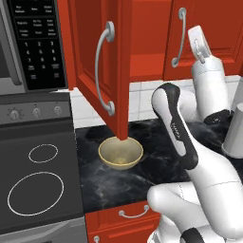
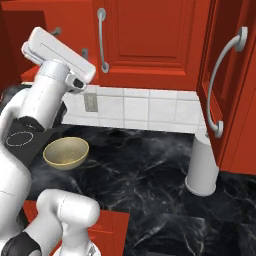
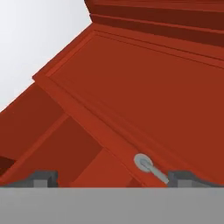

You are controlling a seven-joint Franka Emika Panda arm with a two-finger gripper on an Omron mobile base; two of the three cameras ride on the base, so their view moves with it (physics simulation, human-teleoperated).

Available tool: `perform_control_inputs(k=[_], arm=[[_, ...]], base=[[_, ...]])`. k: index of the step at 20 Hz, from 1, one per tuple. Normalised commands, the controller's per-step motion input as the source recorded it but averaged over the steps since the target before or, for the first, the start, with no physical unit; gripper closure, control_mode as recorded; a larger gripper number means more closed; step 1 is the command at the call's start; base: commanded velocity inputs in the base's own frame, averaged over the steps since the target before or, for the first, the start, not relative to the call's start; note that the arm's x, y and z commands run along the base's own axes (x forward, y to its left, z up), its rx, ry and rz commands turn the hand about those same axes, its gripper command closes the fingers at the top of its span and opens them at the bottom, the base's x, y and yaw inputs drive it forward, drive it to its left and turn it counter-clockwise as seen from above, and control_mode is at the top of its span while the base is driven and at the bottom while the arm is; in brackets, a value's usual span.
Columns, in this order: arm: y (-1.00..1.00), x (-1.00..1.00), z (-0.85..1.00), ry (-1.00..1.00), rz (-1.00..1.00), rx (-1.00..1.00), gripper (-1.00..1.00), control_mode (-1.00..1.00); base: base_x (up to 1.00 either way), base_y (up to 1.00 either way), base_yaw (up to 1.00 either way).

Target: Open the cabinet and move the ladle to the pot. Then close the cabinet.

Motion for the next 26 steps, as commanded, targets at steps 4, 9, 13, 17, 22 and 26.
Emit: perform_control_inputs(k=[4,9,13,17,22,26], arm=[[0.26,-1.00,0.92,0.03,0.00,-0.12,-1.00,-1.00],[0.15,-1.00,0.71,0.07,-0.01,-0.22,-1.00,-1.00],[0.00,-1.00,0.11,0.10,-0.06,-0.29,-1.00,-1.00],[0.00,-0.92,-0.18,0.10,-0.09,-0.32,-1.00,-1.00],[0.02,-0.71,-0.49,0.03,-0.12,-0.31,-1.00,-1.00],[0.23,-0.56,-0.53,0.00,-0.17,-0.29,-1.00,-1.00]], base=[[0.00,0.00,0.00],[0.00,0.00,0.00],[0.00,0.00,0.00],[0.00,0.00,0.00],[0.00,0.00,0.00],[0.00,0.00,0.00]])
